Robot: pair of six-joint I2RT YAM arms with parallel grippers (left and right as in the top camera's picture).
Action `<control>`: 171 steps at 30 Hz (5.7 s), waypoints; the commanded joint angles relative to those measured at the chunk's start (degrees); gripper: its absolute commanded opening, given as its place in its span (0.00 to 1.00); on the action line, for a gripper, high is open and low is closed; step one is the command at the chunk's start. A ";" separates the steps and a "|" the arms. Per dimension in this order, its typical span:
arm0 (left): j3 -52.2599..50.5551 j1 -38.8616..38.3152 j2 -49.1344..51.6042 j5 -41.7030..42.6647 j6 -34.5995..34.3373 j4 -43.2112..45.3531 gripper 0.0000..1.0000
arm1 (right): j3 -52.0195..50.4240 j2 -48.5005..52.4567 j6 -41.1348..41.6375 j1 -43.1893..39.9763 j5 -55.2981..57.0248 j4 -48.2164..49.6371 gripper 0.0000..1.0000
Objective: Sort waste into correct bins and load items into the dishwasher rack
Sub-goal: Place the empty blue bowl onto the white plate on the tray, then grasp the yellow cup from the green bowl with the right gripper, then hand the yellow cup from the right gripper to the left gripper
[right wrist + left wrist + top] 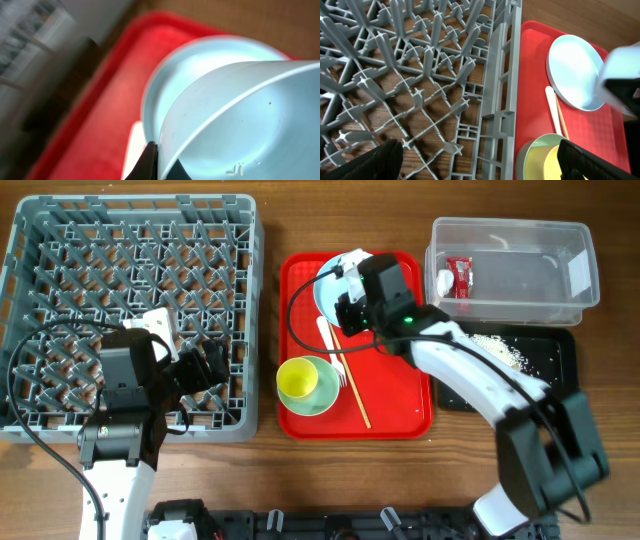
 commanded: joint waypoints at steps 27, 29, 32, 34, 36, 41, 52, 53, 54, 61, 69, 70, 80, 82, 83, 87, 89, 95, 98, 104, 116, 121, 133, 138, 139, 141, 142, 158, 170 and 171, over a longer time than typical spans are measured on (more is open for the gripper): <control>0.98 -0.33 0.11 0.52 -0.33 0.20 1.00 | 3.74 3.89 6.43 -0.48 -4.48 -2.69 0.60; 0.98 -0.33 0.11 0.52 -0.33 0.20 1.00 | 3.78 0.68 6.51 -0.81 -4.50 -4.76 0.68; 0.98 -0.33 0.11 0.52 -0.33 0.20 1.00 | 4.42 -4.33 9.05 -1.88 -4.59 -8.13 0.84; 0.98 -0.33 0.11 0.52 -0.33 0.20 1.00 | 4.83 -8.39 10.38 -3.02 -6.49 -9.94 1.00; 0.98 -0.33 0.11 0.52 -0.33 0.26 1.00 | 4.83 -12.31 10.95 -3.93 -10.56 -10.73 0.99; 0.98 -0.33 0.11 0.76 -0.35 0.20 1.00 | 4.81 -16.48 15.58 -3.02 -15.41 -15.02 1.00; 0.98 -0.33 0.11 0.74 -0.35 0.24 1.00 | 3.74 -10.97 18.97 8.48 -13.33 -24.28 0.70; 0.98 -0.33 0.11 0.74 -0.35 0.24 1.00 | 3.74 -10.21 20.31 9.31 -11.23 -25.20 0.69; 0.98 -0.33 0.11 0.74 -0.35 0.22 1.00 | 3.74 -9.25 21.00 10.01 -9.77 -25.83 0.69; 0.98 -0.33 0.11 0.74 -0.35 0.20 1.00 | 3.74 -0.79 24.30 11.06 -10.25 -26.69 0.59; 0.98 -0.33 0.11 0.74 -0.35 0.20 1.00 | 3.93 2.49 24.44 10.93 -11.28 -26.64 0.05; 0.98 -0.33 0.11 0.74 -0.35 0.20 1.00 | 4.15 2.16 24.39 10.73 -11.30 -26.69 0.04; 0.98 -0.33 0.11 5.18 -0.61 0.50 1.00 | 7.58 -9.49 23.82 1.55 -11.41 -31.06 0.04; 0.98 -0.33 0.13 8.39 -1.38 1.11 1.00 | 7.58 -12.46 22.75 -0.94 -12.28 -30.93 0.04; 0.96 -0.33 0.24 9.73 -2.99 1.60 1.00 | 7.58 -13.81 22.75 -2.29 -12.98 -30.93 0.04; 0.98 -0.39 2.34 18.95 -8.90 5.97 1.00 | 7.58 -16.39 22.71 -8.11 -17.42 -30.56 0.04; 0.98 -0.39 4.26 24.94 -11.13 9.18 1.00 | 7.56 -16.22 22.62 -10.43 -22.32 -30.45 0.04; 0.98 -0.39 11.43 45.62 -18.03 25.83 1.00 | 7.56 -14.19 16.65 -12.92 -41.05 -26.67 0.04; 0.98 -0.59 14.60 53.88 -22.21 36.33 1.00 | 7.56 -13.07 16.57 -12.92 -47.80 -24.55 0.04; 0.98 -5.09 18.29 57.13 -30.62 51.52 1.00 | 7.56 -11.47 16.96 -12.92 -59.47 -19.39 0.04; 0.98 -13.14 18.53 54.05 -30.93 58.55 1.00 | 7.56 -11.41 19.87 -12.90 -74.77 -13.11 0.04; 0.98 -15.28 18.53 54.07 -34.75 65.75 1.00 | 7.54 -11.41 19.89 -12.83 -74.75 -13.09 0.04; 0.98 -17.79 18.53 54.05 -35.71 68.24 0.93 | 7.54 -11.41 19.91 -12.79 -74.77 -13.11 0.04; 0.98 -17.79 18.53 54.05 -35.71 68.24 0.80 | 7.54 -11.41 19.91 -12.79 -74.77 -13.11 0.04; 0.98 -17.77 18.53 54.07 -35.69 68.24 0.77 | 7.54 -11.41 19.96 -12.79 -74.77 -13.14 0.04; 0.98 -17.77 18.53 54.05 -35.69 68.24 0.70 | 7.54 -11.41 19.91 -12.79 -74.77 -13.11 0.04; 0.98 -17.79 18.53 54.07 -35.69 68.24 0.68 | 7.54 -11.41 19.93 -12.79 -74.75 -13.11 0.04; 0.96 -16.85 18.56 54.05 -32.83 67.93 0.52 | 7.56 -11.41 19.93 -12.81 -74.77 -13.27 0.08; 0.96 -12.63 18.56 54.05 -24.30 56.65 0.30 | 7.54 -11.41 19.93 -13.64 -67.56 -13.46 0.16; 0.96 -12.00 18.56 54.05 -23.78 55.82 0.26 | 7.54 -11.41 19.93 -13.79 -66.05 -13.75 0.15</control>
